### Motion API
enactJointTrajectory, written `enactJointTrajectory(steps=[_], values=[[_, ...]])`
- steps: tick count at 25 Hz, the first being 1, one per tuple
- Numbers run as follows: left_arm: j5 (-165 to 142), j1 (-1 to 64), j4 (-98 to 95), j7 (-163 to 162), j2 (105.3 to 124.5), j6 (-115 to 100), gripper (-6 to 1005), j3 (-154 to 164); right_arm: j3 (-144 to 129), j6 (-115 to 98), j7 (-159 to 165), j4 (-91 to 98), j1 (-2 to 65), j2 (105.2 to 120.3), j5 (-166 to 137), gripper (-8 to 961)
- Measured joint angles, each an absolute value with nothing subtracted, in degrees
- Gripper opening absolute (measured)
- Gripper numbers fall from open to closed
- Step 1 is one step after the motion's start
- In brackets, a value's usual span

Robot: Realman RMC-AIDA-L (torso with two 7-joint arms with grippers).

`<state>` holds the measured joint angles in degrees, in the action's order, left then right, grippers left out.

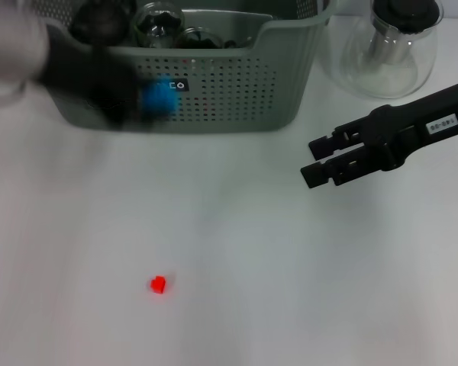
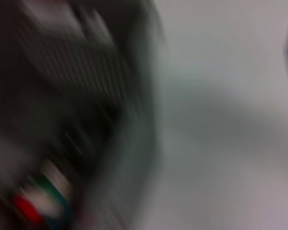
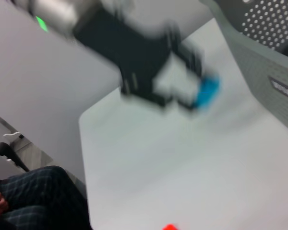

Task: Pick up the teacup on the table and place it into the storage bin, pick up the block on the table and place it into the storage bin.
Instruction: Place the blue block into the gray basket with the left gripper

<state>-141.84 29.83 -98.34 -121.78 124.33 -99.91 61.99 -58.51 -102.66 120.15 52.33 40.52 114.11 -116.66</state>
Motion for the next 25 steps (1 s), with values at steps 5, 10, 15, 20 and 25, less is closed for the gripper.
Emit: enactJointTrajectory(steps=[5, 10, 15, 20, 25], values=[[-133.31, 36.58, -97.26, -126.66, 123.67, -92.73, 401, 51.97, -58.44, -101.46, 119.73, 51.09, 41.29, 113.55, -119.42, 771], [-138.33, 43.63, -87.97, -132.0, 121.27, -81.94, 402, 52.65, -58.47, -99.9, 119.08, 50.38, 41.98, 113.76, -122.68, 771], [-147.35, 55.33, -62.35, -137.35, 116.72, -69.79, 402, 52.86, -58.79, -98.87, 118.68, 49.5, 42.64, 113.95, -124.85, 770], [-154.69, 60.72, -51.32, -139.96, 116.54, -63.81, 403, 52.94, -58.66, -97.6, 118.94, 49.18, 43.6, 114.32, -128.17, 769], [-156.83, 61.1, -50.98, -140.81, 117.46, -62.45, 404, 53.34, -58.94, -96.87, 118.76, 48.41, 44.34, 114.43, -128.55, 770]])
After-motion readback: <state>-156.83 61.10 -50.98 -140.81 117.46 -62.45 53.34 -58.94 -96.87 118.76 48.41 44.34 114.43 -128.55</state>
